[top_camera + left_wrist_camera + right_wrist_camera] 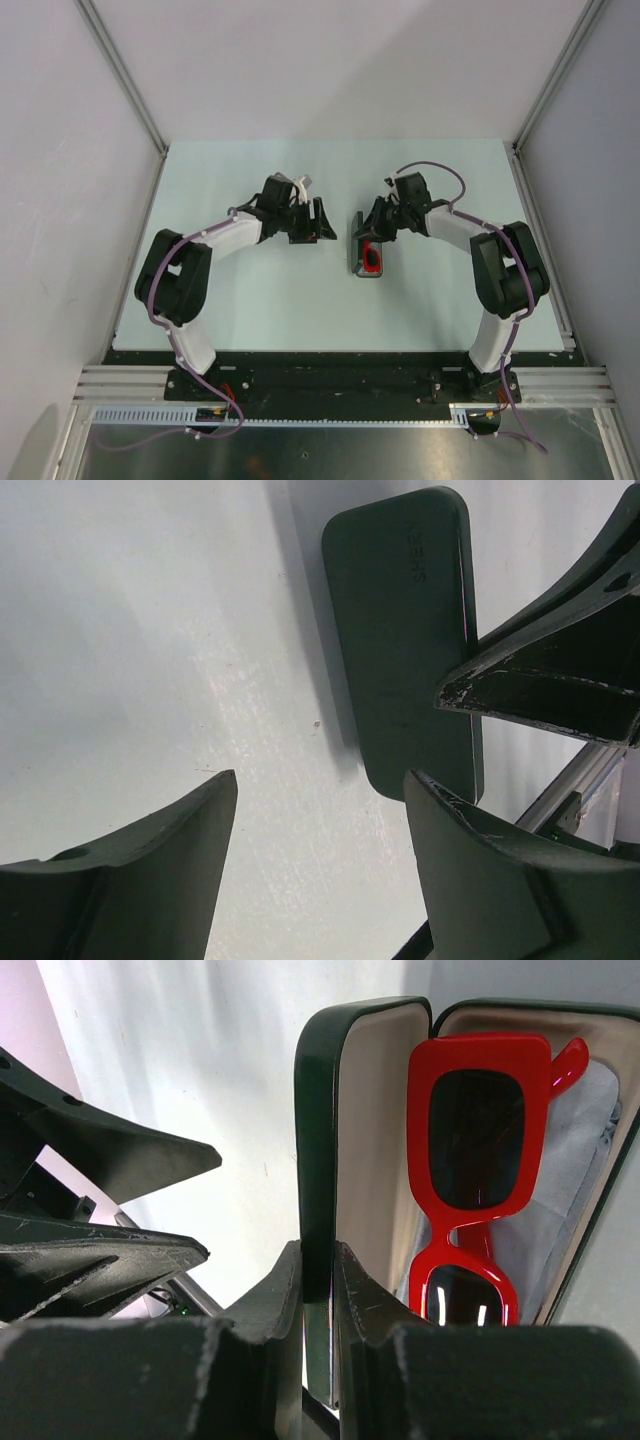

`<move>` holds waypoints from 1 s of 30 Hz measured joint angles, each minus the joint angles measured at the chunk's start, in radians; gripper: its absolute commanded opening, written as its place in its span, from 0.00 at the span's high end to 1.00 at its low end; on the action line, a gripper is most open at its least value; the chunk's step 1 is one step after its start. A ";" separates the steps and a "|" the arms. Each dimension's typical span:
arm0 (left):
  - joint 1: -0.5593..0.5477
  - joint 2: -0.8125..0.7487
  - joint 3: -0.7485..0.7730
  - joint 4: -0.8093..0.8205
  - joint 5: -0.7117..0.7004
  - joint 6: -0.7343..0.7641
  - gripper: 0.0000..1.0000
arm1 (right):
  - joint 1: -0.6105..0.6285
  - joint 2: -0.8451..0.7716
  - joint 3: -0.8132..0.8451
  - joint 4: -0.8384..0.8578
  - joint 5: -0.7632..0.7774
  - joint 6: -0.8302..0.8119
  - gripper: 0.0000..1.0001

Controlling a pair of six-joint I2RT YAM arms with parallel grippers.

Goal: Organize the sunglasses
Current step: Close the opened sunglasses case at the center of the board.

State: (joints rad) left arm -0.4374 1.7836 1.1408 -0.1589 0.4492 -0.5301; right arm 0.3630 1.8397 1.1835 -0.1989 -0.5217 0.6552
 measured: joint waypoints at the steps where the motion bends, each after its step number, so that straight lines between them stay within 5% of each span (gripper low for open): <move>1: 0.001 0.000 0.000 0.000 0.000 0.000 0.27 | -0.003 0.000 -0.002 0.003 -0.005 -0.001 1.00; 30: 0.009 0.000 0.000 0.000 0.026 0.000 0.27 | -0.055 0.009 -0.009 -0.003 -0.094 -0.089 0.95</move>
State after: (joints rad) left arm -0.4286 1.7840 1.1408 -0.1589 0.4747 -0.5304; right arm 0.3077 1.8484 1.1744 -0.2016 -0.6159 0.5659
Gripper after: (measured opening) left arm 0.732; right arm 0.159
